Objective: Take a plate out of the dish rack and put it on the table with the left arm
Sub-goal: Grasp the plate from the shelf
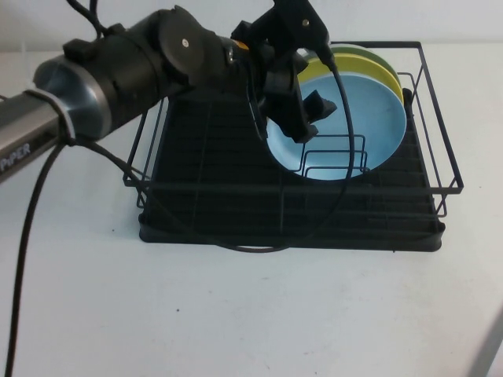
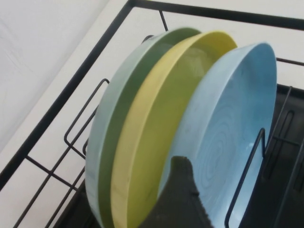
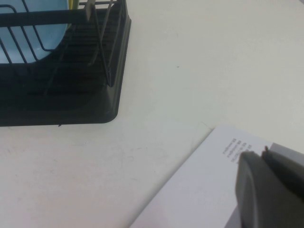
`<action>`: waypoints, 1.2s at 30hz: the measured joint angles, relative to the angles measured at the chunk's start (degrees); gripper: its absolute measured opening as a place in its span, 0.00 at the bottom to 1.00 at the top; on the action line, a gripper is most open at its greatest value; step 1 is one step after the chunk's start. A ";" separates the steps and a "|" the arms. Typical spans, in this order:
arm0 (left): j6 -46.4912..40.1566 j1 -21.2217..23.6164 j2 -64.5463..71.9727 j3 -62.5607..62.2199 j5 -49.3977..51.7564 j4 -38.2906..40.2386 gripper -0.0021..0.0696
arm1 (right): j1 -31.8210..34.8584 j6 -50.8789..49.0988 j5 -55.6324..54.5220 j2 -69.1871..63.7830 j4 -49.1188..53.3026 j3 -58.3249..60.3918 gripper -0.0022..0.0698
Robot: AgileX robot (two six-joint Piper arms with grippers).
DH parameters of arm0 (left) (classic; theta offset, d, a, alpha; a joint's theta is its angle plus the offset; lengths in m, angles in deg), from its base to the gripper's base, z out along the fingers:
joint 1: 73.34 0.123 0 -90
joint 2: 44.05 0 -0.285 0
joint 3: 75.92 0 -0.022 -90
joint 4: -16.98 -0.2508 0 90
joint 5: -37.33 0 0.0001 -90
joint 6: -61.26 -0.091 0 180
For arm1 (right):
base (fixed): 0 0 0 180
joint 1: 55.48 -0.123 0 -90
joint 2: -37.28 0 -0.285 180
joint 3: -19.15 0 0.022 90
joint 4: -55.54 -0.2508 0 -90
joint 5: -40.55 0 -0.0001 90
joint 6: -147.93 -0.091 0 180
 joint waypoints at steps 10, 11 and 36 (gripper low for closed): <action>-13.48 0.00 5.85 -0.09 -6.97 13.84 0.75 | 0.00 0.00 0.00 0.00 0.00 0.00 0.00; -14.59 0.00 6.17 -0.09 -7.53 14.87 0.75 | 0.00 0.00 0.00 0.00 0.00 0.00 0.00; -22.61 0.00 -1.20 0.01 -12.49 19.05 0.10 | 0.00 0.00 0.00 0.00 0.00 0.00 0.00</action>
